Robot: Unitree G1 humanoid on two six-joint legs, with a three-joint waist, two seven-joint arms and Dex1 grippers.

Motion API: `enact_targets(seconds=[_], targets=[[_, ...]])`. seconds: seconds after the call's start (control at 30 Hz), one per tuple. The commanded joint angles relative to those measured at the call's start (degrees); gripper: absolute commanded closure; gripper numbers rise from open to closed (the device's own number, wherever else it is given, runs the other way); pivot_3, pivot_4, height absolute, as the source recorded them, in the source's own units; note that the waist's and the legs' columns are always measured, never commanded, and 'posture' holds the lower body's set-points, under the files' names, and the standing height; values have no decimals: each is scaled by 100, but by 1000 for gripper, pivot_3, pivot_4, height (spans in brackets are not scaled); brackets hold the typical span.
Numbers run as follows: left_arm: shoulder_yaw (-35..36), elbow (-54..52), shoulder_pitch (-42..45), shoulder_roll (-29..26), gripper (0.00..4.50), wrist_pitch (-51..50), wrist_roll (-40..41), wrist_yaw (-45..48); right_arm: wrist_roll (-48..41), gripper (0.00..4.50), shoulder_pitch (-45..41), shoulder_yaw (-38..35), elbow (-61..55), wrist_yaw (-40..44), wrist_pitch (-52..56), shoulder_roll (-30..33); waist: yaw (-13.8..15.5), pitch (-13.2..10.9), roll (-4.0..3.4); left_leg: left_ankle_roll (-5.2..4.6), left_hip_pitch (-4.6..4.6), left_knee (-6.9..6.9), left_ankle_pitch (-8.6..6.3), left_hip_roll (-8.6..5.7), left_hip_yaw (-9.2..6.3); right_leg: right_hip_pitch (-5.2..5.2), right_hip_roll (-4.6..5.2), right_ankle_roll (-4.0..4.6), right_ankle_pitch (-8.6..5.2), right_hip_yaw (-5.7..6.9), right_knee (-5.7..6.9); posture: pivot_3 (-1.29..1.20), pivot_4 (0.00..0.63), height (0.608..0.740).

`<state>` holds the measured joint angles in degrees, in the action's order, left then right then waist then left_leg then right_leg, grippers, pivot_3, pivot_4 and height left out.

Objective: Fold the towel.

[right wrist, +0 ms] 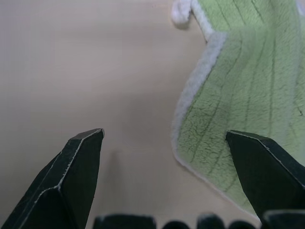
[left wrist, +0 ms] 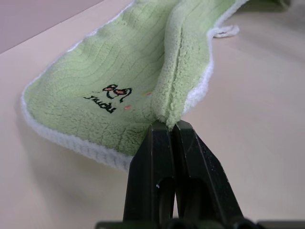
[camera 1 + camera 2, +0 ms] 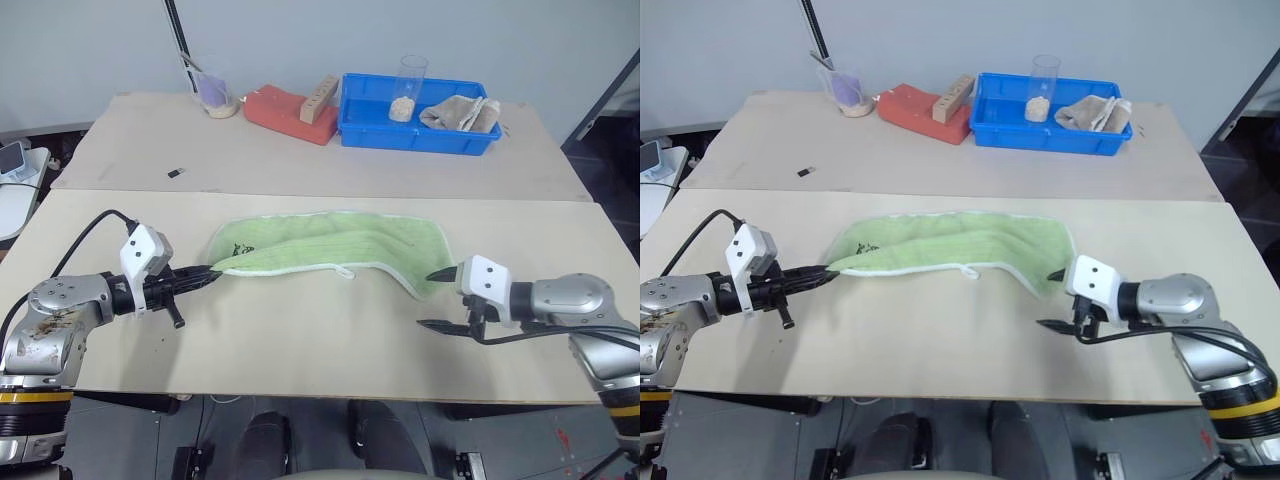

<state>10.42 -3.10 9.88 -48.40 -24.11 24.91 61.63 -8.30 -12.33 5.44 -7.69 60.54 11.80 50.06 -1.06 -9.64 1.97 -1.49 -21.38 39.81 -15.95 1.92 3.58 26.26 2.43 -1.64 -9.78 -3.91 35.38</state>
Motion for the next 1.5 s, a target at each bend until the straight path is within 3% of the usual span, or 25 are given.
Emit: enact_targets(seconds=[0.03,0.17,0.27,0.63,0.8,0.87,0.97,1.13,1.23,1.3,1.4,1.5], targets=[[115,-249,-6,-52,4466,-37,82,-48,399,0,-185,109,392,-283,-309,-124,5,0,0,0,0,0,0,0,0,0,0,1,0,0,0,0,150,714],[99,-264,-13,-42,4466,-39,68,-67,578,0,-329,162,733,-416,-443,-268,-2,-1,5,0,3,2,0,-1,0,-5,0,3,-1,-1,-1,0,150,714],[81,-202,-15,-53,4500,16,11,-75,710,792,-451,160,1004,-535,-570,-327,3,-1,6,0,7,2,0,-1,-1,-9,0,4,-2,-1,-1,0,150,714],[100,69,-64,-168,4500,235,-185,47,308,4480,-362,-162,793,-133,-414,-3,8,-1,6,0,3,1,0,-3,-1,-8,1,2,0,-3,-2,0,150,714],[131,103,-156,-535,4500,189,-130,493,-648,4480,-170,-676,255,824,238,628,8,-2,6,0,2,-1,0,-2,-2,-6,0,1,0,-2,-6,0,150,714],[165,125,-202,-907,4500,3,-1,941,-1181,4480,-382,-982,144,1259,769,994,-13,-3,6,0,1,-2,0,0,0,-3,0,2,-1,-2,-5,0,150,714],[66,484,183,-982,4500,14,-61,965,-1350,4480,-964,-1014,415,1264,1029,1024,-20,-4,5,0,10,-1,0,3,3,-4,1,33,-19,-2,-2,0,150,714],[-219,2332,2641,-237,4500,527,-506,282,-723,4480,-3385,-704,2227,482,498,132,3,-17,17,-4,2,8,29,-3,-7,-8,-8,37,-2,2,-4,0,150,714],[-304,3456,4040,29,4500,1012,-793,56,-273,4480,-4620,-603,3428,263,-303,-87,18,-17,17,-2,-13,5,34,-8,-10,-4,-10,18,43,1,-17,0,150,714],[-358,3973,4776,75,4500,1317,-927,118,-86,4480,-5322,-599,4118,207,-782,-105,12,-16,15,-3,-34,0,32,-9,-11,6,-11,48,63,2,-27,0,150,714],[-381,4329,5301,14,4500,1504,-993,353,-2,4480,-5828,-625,4629,365,-1196,-38,1,-13,10,-14,-71,-11,20,-8,-12,27,-9,46,64,4,-28,0,150,714],[-409,4257,5267,-148,4500,1440,-974,724,-264,4480,-5755,-734,4419,910,-1028,168,-15,-11,6,-45,-91,-10,-13,-8,-8,43,-1,31,54,9,-34,0,150,714]])
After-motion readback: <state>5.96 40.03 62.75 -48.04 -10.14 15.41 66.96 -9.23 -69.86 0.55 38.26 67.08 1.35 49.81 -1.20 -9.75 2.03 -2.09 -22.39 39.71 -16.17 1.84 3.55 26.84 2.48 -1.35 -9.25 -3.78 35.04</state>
